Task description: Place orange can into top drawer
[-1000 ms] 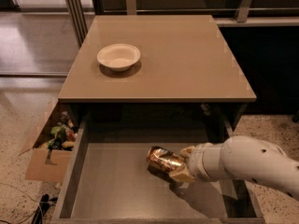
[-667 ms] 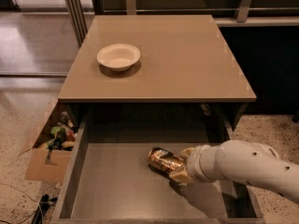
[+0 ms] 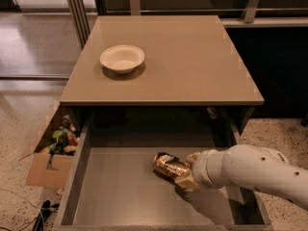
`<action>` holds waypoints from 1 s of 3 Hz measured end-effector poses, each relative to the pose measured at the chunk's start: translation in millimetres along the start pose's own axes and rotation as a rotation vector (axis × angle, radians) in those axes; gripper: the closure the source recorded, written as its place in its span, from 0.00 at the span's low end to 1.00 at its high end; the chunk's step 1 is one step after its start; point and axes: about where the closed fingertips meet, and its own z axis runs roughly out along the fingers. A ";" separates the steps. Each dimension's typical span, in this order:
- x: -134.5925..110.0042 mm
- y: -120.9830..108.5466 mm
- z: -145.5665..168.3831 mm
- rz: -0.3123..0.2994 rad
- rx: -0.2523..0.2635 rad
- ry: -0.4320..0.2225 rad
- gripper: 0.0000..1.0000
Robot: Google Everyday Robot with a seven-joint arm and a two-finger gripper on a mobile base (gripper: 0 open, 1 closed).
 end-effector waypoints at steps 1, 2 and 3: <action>0.0 0.0 0.0 0.000 0.000 0.000 0.20; 0.0 0.0 0.0 0.000 0.000 0.000 0.00; 0.0 0.0 0.0 0.000 0.000 0.000 0.00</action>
Offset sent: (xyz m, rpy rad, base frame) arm 0.0000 0.0000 0.0000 0.0000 0.0000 0.0000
